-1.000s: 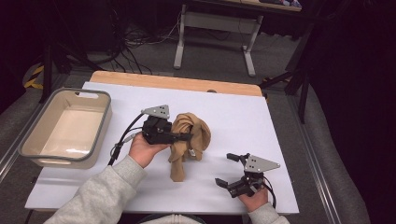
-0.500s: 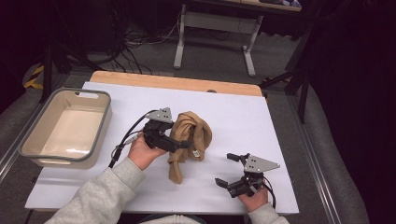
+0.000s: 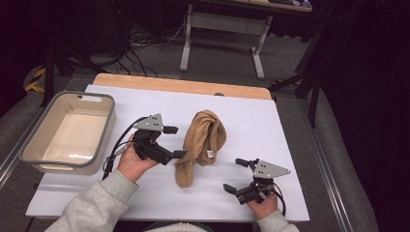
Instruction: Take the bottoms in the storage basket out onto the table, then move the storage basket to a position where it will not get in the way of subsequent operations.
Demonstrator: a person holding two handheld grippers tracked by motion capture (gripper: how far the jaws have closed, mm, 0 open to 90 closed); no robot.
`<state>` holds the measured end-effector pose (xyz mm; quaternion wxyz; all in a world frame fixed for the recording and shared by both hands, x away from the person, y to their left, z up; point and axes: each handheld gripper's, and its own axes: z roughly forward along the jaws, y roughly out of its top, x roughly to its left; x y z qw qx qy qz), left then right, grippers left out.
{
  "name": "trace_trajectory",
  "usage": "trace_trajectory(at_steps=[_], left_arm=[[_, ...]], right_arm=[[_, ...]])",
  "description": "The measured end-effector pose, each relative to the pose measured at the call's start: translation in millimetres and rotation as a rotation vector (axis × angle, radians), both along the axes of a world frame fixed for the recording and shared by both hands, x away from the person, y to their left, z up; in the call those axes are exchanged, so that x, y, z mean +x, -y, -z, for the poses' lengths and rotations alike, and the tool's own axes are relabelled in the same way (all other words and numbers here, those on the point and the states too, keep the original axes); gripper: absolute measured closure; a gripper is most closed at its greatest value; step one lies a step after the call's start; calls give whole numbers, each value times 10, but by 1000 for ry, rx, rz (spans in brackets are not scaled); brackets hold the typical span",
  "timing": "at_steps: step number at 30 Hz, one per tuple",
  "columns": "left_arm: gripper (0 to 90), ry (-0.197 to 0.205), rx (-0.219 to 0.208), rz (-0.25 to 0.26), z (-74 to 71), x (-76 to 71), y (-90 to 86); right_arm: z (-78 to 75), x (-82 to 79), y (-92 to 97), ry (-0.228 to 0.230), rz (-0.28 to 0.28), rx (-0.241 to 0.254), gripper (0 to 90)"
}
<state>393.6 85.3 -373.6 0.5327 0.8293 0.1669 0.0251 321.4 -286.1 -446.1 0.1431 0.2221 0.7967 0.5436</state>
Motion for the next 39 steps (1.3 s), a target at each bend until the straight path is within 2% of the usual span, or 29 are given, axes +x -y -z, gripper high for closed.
trace_trajectory(at_steps=[8, 14, 17, 23, 30, 33, 35, 39], left_arm=[[110, -37, 23, -5, 179, -84, -97], [114, -37, 23, -6, 247, -134, -141], [118, -42, 44, -2, 296, -164, -136], [138, -56, 61, 2, 374, -207, -156], [159, -71, 70, 1, 456, -214, -178], [163, -77, 78, 1, 478, -206, -168], [171, -83, 81, 0, 491, -210, -162], [207, -87, 93, 0, 525, -200, -164]], right_arm=[[-11, 31, 18, -17, 20, 9, 14], [-34, 69, 31, -32, 39, 1, 24], [-47, 96, 24, -44, 51, -4, 35], [-86, 143, -44, -60, 69, -41, 107], [-90, 248, -132, -122, 40, -68, 234], [-83, 297, -202, -144, 55, -96, 249], [-76, 334, -245, -157, 52, -97, 254], [-69, 365, -349, -153, 49, -123, 321]])
